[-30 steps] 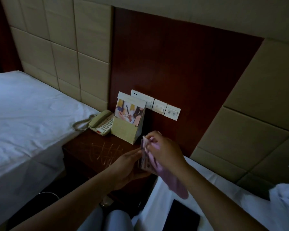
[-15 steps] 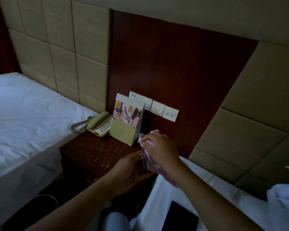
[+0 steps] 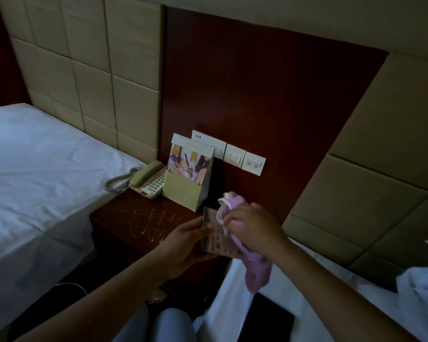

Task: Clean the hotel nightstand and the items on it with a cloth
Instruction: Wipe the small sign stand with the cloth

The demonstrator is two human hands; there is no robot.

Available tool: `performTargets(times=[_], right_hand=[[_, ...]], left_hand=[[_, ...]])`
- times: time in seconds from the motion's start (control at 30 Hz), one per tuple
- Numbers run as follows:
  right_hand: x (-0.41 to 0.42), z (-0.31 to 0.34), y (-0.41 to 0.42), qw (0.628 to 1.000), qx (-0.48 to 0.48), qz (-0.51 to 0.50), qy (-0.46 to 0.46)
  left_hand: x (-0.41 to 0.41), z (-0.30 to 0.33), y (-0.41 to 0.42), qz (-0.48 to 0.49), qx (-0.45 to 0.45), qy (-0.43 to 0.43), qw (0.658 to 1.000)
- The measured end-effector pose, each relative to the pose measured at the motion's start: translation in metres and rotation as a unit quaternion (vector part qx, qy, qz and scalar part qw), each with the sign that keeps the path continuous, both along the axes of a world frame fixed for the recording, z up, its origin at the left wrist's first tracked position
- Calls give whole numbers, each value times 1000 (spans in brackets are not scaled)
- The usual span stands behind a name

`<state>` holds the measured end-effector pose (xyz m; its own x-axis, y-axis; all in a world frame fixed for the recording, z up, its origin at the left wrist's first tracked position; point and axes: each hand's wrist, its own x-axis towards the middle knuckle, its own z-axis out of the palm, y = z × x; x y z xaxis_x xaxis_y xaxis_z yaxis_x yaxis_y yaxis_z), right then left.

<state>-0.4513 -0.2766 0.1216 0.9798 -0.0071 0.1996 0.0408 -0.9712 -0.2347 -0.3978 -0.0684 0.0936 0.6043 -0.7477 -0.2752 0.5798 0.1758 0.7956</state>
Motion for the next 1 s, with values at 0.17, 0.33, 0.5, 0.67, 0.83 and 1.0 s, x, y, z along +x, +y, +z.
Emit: performTargets(times=[0.17,0.33,0.5,0.67,0.83,1.0], right_hand=[[8,-18,26,992,25,-75,-101],[-21,-30,33,998,-31,51,-32],[9,-18,3,992,19,-104,-61],[-22,-29,31,997,-27,-18,-74],[-29,-45,22,999,-18,-31,-34],[-15,-43,11,993,33,-111,-23]], left_hand=[[-3,6,-3,28,27,-13,999],[11,1,9,54,37,-29,997],[-7,6,-3,28,48,-46,997],[9,9,5,56,65,-57,995],[2,0,7,32,98,-87,991],[-4,7,-1,30,99,-109,989]])
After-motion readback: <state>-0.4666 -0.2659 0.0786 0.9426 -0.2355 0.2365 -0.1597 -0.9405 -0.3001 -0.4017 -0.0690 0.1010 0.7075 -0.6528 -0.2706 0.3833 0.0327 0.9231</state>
